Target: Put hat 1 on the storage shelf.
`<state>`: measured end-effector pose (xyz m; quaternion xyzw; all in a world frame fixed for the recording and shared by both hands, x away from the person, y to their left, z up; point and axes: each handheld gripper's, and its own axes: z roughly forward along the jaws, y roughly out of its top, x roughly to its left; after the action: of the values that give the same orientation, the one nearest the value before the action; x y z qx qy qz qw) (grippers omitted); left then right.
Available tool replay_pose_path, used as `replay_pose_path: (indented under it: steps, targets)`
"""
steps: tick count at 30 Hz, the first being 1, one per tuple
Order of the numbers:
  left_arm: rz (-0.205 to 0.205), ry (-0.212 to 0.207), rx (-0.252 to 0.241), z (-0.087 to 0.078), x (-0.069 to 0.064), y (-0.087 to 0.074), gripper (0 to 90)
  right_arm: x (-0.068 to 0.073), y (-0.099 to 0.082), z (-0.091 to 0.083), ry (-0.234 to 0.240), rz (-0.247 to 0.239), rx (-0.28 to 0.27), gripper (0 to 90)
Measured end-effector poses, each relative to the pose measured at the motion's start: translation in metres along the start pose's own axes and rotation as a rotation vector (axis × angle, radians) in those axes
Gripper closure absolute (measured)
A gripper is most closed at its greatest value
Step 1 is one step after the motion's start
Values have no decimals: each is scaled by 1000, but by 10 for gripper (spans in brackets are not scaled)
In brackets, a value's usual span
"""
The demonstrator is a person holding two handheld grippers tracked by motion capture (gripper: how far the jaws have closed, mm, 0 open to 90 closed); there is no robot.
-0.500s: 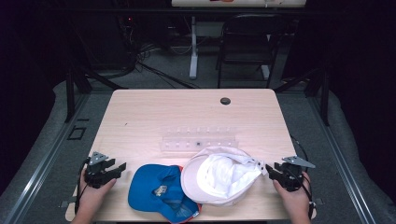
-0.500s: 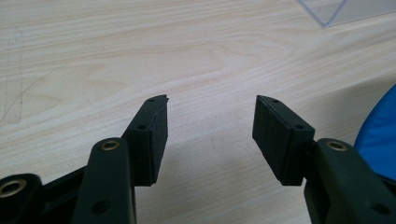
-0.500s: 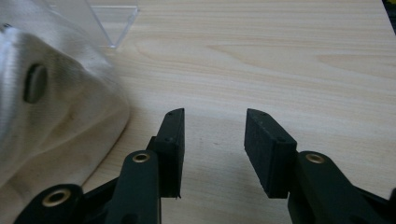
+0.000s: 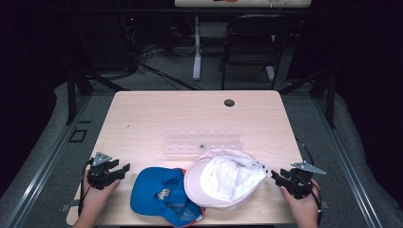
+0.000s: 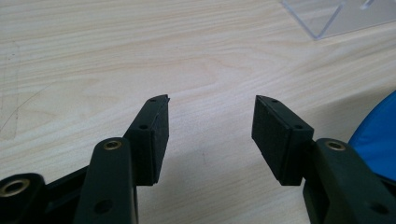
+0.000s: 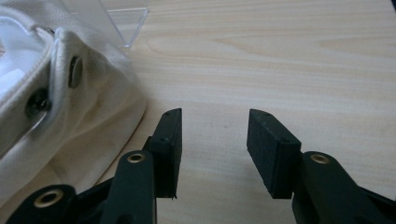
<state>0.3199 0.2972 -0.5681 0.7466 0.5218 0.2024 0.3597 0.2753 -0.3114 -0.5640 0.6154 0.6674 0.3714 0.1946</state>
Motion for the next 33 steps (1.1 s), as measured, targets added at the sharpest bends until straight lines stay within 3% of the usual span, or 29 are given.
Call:
replay_pose_path:
  steps: [5,17,24,26,30,33]
  targets:
    - [2,-6,-4,2,-2,2,467,-2,-3,-2,6,22,10,560]
    - [9,-2,-10,-1,-3,2,467,7,2,-9,0,-2,47,536]
    - [-13,2,-10,-2,-2,1,465,19,16,-16,11,-31,111,559]
    - [-8,0,-8,-2,-2,1,465,24,21,-18,-5,-59,155,562]
    - [-4,-3,-7,-1,-4,2,465,32,35,-20,-20,-64,252,562]
    - [-1,-8,-8,-1,-4,2,463,33,41,-22,-11,-53,278,564]
